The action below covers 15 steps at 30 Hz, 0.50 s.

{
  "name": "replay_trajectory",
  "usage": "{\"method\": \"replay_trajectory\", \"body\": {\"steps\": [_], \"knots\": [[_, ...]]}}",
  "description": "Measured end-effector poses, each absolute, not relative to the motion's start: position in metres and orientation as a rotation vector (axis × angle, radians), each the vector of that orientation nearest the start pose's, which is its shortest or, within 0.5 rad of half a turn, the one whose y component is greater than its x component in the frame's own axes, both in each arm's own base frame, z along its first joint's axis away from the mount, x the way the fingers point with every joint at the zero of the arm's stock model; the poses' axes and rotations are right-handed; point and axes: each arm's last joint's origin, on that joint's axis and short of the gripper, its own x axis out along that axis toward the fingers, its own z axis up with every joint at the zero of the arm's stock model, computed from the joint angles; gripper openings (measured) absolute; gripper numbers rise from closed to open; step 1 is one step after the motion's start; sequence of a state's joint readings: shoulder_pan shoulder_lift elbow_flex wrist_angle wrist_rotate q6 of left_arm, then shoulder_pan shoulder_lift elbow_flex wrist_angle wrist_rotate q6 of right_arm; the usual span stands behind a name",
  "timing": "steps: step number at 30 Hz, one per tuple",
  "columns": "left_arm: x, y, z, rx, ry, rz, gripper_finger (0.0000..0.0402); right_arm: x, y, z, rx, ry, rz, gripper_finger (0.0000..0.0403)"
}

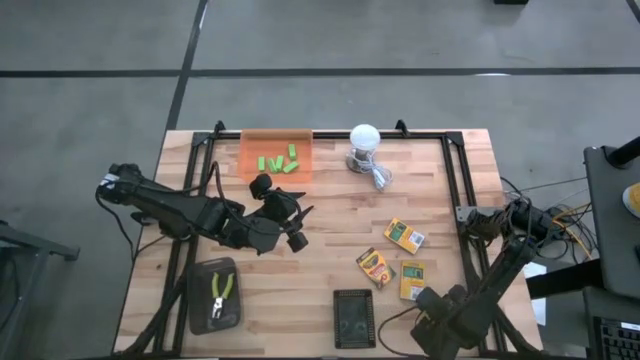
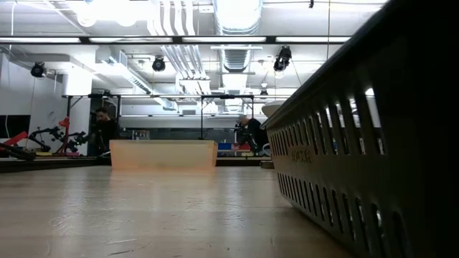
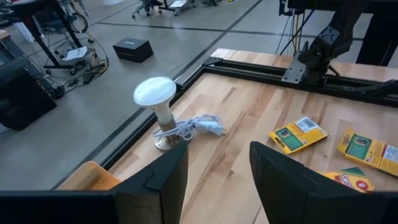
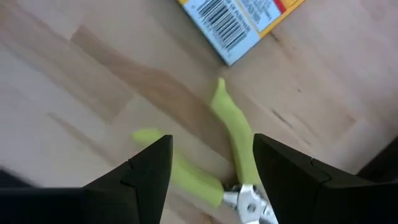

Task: Pick & Place School Supplies
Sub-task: Put the green hole puncher into the left black bin

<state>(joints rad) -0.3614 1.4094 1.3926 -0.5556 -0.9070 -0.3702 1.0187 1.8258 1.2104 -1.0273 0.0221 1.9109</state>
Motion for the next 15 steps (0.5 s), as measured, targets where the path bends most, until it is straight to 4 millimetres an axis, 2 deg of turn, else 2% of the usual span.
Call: {"method": "replay_trajectory", "body": {"steps": [9, 15], "knots": [[0.285, -0.083, 0.374, -0.016, 0.353, 0.603, 0.0177, 0.162, 0.262, 0.147, 0.580, 1.469, -0.815, 0.0221], [0.285, -0.083, 0.374, -0.018, 0.351, 0.603, 0.0177, 0.157, 0.259, 0.139, 0.637, 1.544, -0.850, 0.0221]]}}
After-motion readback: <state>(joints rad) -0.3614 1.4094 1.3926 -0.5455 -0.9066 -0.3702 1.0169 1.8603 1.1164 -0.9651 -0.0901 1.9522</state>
